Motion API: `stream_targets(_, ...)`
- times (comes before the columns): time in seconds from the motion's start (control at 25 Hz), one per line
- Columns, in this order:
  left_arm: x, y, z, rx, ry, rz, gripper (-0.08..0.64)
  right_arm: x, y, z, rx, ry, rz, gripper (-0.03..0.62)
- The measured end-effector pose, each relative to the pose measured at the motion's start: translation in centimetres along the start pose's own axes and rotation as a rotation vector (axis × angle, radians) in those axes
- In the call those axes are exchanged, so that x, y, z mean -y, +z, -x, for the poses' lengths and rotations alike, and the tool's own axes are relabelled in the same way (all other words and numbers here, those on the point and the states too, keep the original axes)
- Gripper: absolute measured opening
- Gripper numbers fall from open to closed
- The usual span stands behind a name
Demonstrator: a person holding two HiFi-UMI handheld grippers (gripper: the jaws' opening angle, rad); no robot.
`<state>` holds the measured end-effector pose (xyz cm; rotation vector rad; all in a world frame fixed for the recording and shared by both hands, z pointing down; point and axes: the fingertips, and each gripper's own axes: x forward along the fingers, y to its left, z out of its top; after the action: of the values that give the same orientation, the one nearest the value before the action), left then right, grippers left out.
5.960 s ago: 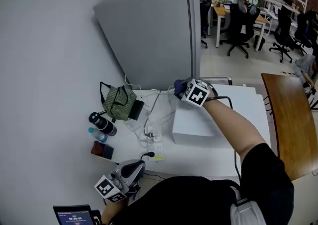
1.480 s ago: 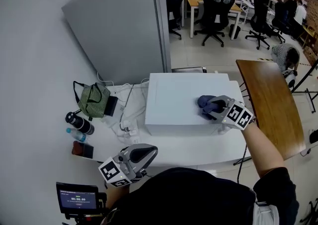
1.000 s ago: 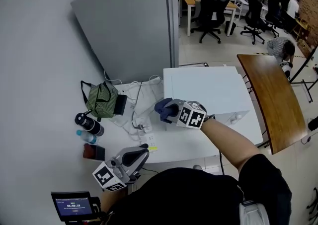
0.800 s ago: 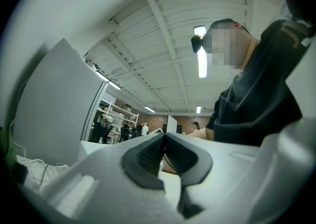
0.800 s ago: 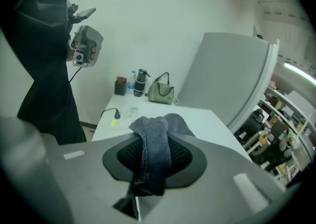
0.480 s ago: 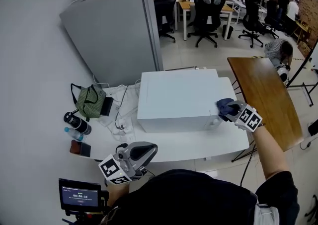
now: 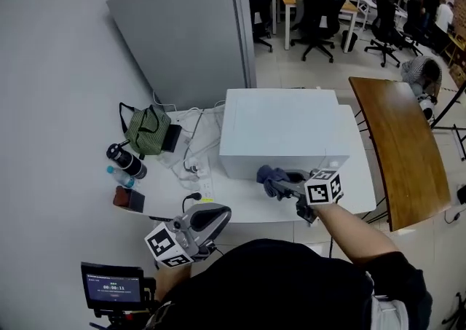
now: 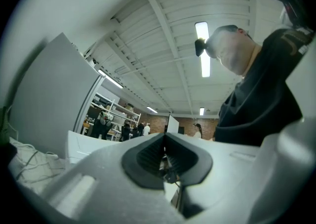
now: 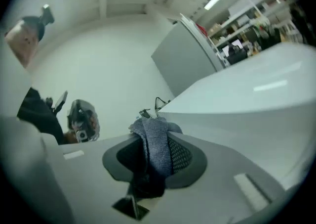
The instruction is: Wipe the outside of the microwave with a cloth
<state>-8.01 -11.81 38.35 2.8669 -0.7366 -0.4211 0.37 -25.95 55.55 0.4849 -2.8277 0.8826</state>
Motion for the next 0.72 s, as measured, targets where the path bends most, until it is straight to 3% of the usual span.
stream_targets(0.16,-0.9,1.2,7.2,-0.025,0.024,-0.011,0.005,-1.1,-1.0,-12.1,0.098,-0.019,-0.242,0.097)
stream_targets(0.32,-2.4,1.7,13.1,-0.049,0.061,0.009,0.005,0.8,1.1,-15.5,0.290,-0.128,-0.374,0.095)
stream_targets(0.52,-3.0,1.9,13.9,-0.035,0.046,0.027,0.005,3.7,1.2,-10.6,0.364,-0.221,-0.422,0.094)
stream_targets(0.72,-1.7,0.5,9.1,-0.038,-0.003,0.026,0.005,9.0,0.8,3.1,0.472,-0.368,-0.455,0.094)
